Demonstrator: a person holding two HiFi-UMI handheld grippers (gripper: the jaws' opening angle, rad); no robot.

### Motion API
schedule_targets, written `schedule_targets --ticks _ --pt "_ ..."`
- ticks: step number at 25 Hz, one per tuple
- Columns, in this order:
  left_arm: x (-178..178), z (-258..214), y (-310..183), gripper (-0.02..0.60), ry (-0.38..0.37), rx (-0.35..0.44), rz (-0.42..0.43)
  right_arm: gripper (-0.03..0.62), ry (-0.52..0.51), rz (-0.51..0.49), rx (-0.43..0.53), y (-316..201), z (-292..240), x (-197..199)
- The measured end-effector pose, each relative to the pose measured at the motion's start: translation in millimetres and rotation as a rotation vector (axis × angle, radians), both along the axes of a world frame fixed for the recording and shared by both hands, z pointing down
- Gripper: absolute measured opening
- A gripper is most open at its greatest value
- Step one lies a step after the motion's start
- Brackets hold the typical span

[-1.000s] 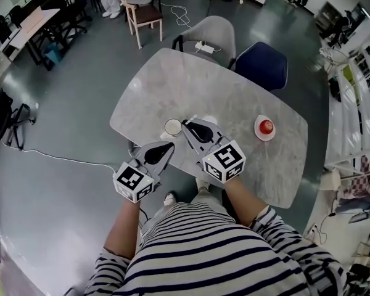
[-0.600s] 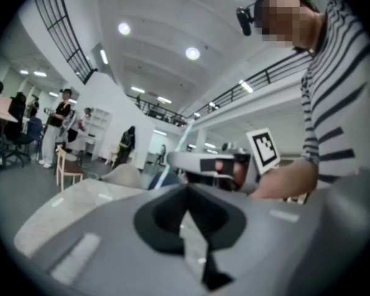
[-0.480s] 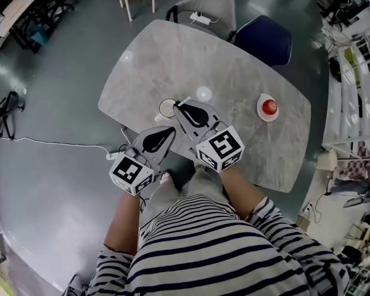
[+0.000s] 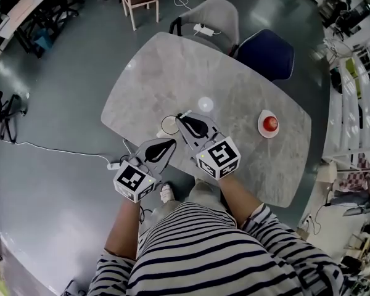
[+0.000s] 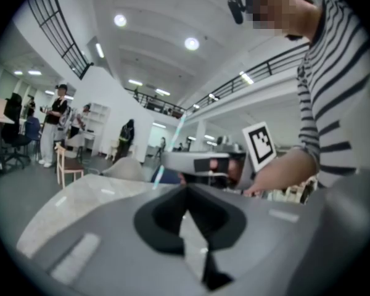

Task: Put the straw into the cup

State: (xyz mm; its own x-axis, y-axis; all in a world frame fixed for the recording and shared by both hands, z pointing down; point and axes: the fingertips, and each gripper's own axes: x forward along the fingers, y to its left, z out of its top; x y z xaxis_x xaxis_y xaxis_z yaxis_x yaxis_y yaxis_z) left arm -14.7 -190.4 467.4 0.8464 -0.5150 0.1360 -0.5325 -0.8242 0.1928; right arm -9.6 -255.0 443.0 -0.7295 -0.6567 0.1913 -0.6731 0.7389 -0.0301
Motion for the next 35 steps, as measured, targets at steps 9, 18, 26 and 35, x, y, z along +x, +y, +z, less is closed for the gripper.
schedule_targets --ticks 9,18,26,35 --pt "-3.6 6.0 -12.5 0.006 -0.010 0.001 -0.008 0.020 0.037 -0.005 -0.042 -17.8 29.9 -6.1" --pt "-2.4 19.0 -12.2 0.006 -0.012 -0.008 -0.017 0.021 0.078 0.000 -0.106 -32.1 71.1 -5.8" --pt "-9.1 28.8 -10.3 0.006 -0.021 -0.024 -0.036 0.020 0.140 0.012 -0.168 -39.1 108.0 -5.1" --pt "-10.0 30.2 -3.2 0.006 -0.016 -0.037 -0.052 0.020 0.214 -0.002 -0.228 -30.4 137.8 -1.4"
